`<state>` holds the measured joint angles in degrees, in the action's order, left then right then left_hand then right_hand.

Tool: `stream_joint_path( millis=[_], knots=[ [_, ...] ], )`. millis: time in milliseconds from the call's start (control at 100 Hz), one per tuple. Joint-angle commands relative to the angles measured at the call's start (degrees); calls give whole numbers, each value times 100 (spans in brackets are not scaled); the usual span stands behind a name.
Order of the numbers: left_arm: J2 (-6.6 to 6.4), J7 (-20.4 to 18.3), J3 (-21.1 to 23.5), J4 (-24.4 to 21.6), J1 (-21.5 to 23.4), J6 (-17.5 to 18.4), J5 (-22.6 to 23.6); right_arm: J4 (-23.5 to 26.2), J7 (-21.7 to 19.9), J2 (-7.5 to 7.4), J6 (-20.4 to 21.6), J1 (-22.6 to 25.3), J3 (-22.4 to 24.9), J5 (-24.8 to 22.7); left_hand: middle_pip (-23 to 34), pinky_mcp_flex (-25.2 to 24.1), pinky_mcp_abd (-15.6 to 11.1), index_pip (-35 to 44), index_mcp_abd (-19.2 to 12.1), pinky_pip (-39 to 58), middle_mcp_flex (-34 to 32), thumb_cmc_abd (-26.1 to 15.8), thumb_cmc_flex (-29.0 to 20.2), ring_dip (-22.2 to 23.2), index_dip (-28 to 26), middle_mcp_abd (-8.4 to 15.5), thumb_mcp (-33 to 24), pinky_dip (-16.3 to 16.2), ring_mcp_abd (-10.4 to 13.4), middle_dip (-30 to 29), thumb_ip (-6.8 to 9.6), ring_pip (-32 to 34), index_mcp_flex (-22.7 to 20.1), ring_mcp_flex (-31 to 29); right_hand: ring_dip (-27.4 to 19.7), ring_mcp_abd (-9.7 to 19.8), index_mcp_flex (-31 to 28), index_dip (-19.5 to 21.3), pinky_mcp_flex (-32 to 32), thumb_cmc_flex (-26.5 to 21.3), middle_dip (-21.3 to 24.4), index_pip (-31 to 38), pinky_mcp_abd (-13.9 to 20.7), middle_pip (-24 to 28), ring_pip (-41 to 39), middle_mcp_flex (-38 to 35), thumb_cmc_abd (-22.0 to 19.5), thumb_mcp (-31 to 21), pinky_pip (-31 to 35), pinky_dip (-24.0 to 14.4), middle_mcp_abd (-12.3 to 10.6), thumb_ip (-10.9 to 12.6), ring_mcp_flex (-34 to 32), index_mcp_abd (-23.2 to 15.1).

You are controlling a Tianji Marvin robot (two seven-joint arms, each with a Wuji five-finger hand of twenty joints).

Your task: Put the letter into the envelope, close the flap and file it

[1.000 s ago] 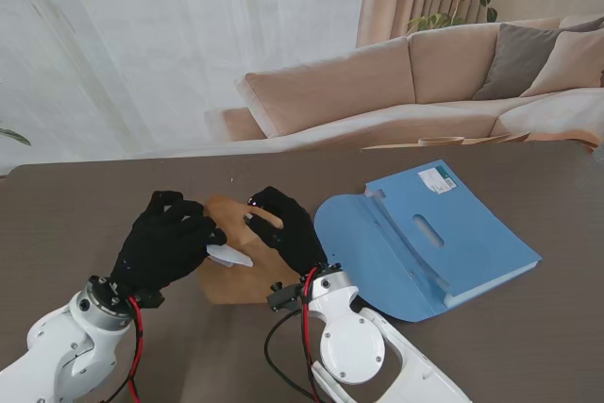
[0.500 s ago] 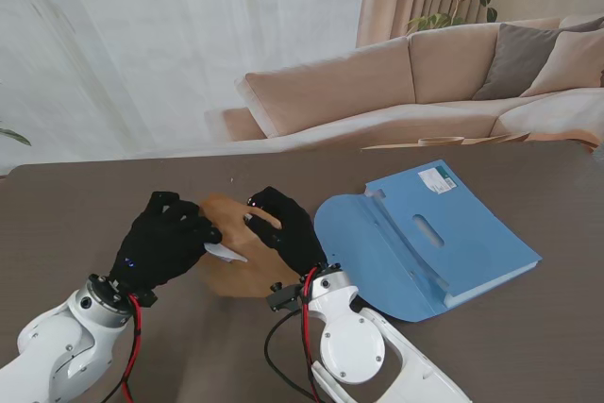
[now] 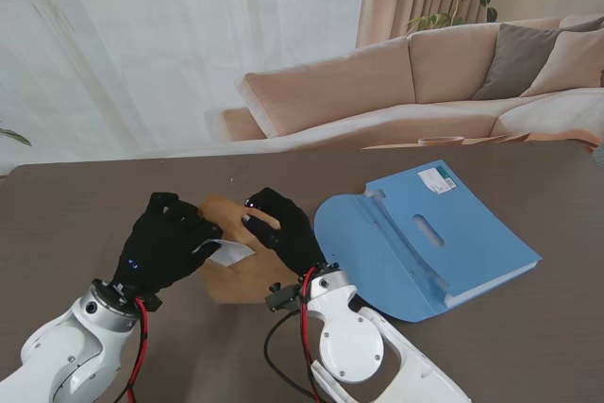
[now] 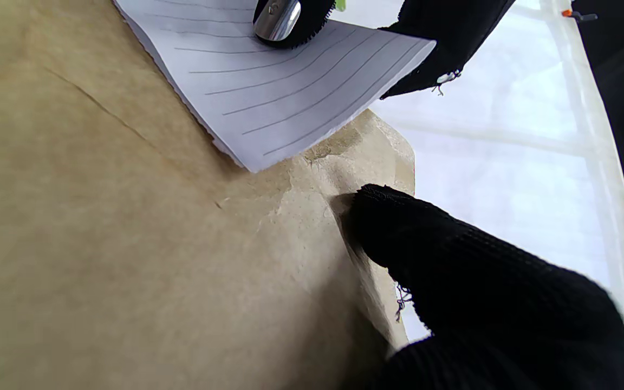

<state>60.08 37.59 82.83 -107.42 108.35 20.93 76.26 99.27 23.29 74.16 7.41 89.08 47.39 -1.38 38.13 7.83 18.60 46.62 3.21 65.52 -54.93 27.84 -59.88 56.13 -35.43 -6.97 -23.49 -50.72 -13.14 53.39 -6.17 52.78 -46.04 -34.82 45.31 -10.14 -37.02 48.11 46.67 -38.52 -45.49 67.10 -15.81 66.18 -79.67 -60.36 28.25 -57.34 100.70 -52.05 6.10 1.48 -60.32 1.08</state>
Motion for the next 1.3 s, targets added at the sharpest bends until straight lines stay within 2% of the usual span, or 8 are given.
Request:
stream_joint_path(
  millis=[0,520,680,780,920,1000,1090,1290],
  knots=[
    [23,-121,-45,-117,83,-72,84,0,-89,25,14,14,-28,25,190,-60,143,167,129,79,-36,-24,-56,80,-23,-75,89,-57,-94,7,-29,155,-69,-77,90,-174,-95,319,100,-430,-31,448,-10,147,-179,132,-335,-166,750,-65,-73,382,-62,-361],
    [-77,-560,-287,-399,230,-595,562,-27,-78,36,61,-1,-54,46,444,-139,75,353,106,123,196,185,74,232,0,-21,90,-121,8,75,4,250,150,66,90,-174,-94,319,100,-432,-32,449,-10,147,-179,126,-332,-167,750,-66,-75,374,-62,-361],
    [-54,-475,-265,-356,263,-710,512,-2,-69,31,44,27,-33,36,83,-386,35,-595,219,-258,889,206,314,21,64,-40,149,-33,50,-178,18,-384,563,528,90,-174,-97,316,100,-431,-32,448,-10,146,-179,128,-335,-168,750,-66,-74,371,-62,-356],
    [-29,-393,-171,-338,311,-678,423,12,-58,30,31,46,-17,37,55,-501,18,-1408,385,-487,1372,125,856,-92,57,-23,-477,-32,53,-727,-45,-702,683,790,90,-174,-96,316,100,-434,-33,448,-10,146,-179,130,-329,-171,750,-66,-70,372,-62,-356],
    [3,-316,-26,-332,383,-599,310,12,-52,29,24,54,-8,34,50,-543,12,-1859,511,-571,1534,-12,1225,-114,306,-69,-824,-37,32,-1154,81,-801,689,871,90,-174,-97,316,100,-434,-33,448,-10,147,-179,128,-329,-172,749,-66,-69,372,-62,-356],
    [26,-335,30,-331,414,-569,215,7,-49,32,26,49,-11,37,-25,-534,45,-1692,375,-575,1340,5,621,-79,136,-90,-261,-76,-4,-657,-64,-771,509,816,90,-174,-96,316,100,-432,-34,448,-10,147,-179,131,-331,-170,749,-66,-68,370,-62,-356],
    [57,-339,31,-313,420,-549,80,2,-52,33,32,39,-16,41,-634,-459,83,-690,85,-524,625,-95,-305,12,152,-84,303,-158,-41,263,81,-584,-29,641,90,-174,-96,316,100,-433,-34,448,-10,148,-179,130,-327,-172,749,-66,-66,371,-62,-356],
    [65,-363,-92,-298,377,-635,40,-22,-60,39,52,8,-36,56,-681,-390,96,-339,249,-374,242,-98,-541,150,167,-173,173,-212,-77,620,95,-259,-375,455,90,-174,-96,316,100,-432,-33,449,-10,148,-179,125,-331,-172,749,-66,-67,370,-62,-356]
  ],
)
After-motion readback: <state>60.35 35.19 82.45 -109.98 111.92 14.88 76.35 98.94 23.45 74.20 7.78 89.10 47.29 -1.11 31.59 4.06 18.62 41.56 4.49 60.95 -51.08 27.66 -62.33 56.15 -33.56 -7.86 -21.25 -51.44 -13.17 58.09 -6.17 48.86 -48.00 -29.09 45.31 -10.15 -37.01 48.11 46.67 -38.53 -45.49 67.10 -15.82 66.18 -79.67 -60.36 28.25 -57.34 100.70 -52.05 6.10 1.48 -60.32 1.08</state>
